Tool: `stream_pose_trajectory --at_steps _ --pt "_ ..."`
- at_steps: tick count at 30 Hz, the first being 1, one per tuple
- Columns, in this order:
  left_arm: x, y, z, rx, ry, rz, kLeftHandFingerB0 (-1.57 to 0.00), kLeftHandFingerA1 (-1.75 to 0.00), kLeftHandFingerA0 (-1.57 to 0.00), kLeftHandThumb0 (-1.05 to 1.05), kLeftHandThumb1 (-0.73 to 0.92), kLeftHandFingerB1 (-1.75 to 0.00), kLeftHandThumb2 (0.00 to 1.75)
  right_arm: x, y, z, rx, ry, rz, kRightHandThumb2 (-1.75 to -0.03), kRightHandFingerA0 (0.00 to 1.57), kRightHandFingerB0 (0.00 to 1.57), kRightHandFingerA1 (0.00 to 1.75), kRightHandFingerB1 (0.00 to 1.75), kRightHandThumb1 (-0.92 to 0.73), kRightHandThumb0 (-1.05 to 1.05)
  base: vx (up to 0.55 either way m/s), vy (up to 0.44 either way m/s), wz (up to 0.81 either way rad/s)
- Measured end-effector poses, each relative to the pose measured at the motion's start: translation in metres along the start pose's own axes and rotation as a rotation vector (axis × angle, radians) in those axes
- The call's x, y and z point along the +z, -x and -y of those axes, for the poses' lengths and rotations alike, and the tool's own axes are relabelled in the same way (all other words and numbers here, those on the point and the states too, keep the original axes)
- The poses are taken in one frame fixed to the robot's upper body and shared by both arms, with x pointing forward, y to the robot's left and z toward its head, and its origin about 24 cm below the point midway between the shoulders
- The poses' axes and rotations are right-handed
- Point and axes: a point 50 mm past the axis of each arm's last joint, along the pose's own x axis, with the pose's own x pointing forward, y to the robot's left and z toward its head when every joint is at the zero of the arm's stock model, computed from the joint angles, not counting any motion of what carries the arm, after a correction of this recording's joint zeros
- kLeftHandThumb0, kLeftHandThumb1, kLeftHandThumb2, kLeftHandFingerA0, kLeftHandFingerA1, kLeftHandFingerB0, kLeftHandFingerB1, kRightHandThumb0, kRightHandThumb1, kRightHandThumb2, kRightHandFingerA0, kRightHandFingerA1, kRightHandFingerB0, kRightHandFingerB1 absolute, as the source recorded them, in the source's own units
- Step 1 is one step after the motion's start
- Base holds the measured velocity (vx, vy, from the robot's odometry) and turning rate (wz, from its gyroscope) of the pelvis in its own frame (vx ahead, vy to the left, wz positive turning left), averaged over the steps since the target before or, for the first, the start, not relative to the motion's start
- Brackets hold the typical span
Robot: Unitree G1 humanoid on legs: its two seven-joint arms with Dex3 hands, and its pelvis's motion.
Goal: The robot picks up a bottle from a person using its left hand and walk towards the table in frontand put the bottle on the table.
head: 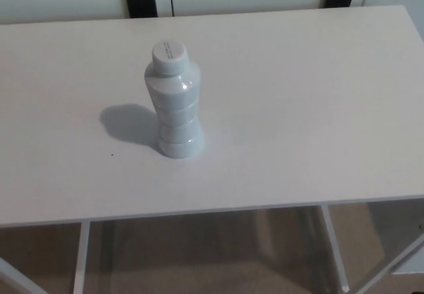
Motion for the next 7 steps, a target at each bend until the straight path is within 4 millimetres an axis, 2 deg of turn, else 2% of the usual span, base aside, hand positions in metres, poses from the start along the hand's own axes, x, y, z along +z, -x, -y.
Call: stream_pose_trajectory --at_steps 3,4,7 --pt "0.004 -0.003 -0.0003 0.002 -0.007 0.01 -0.2 -0.34 -0.23 -0.52 0.76 -0.3 0.63 0.0026 -0.001 0.0012 -0.001 0.006 0.009 -0.73 0.46 0.33 0.77 0.64 -0.52 -0.48 0.0 0.0 0.0" --pt "0.0049 -0.0039 -0.0004 0.003 -0.006 0.01 -0.08 -0.52 -0.08 -0.28 0.55 -0.5 1.06 0.0034 -0.0013 0.0017 -0.002 0.007 0.01 -0.73 0.49 0.34 0.78 0.64 -0.51 -0.49 0.0 0.0 0.0" --pt "0.0072 -0.0052 -0.0011 0.006 -0.007 0.017 -0.08 -0.51 -0.08 -0.27 0.56 -0.5 1.06 0.0045 -0.0019 0.0023 -0.005 0.011 0.011 -0.72 0.49 0.34 0.78 0.65 -0.49 -0.49 0.0 0.0 0.0"
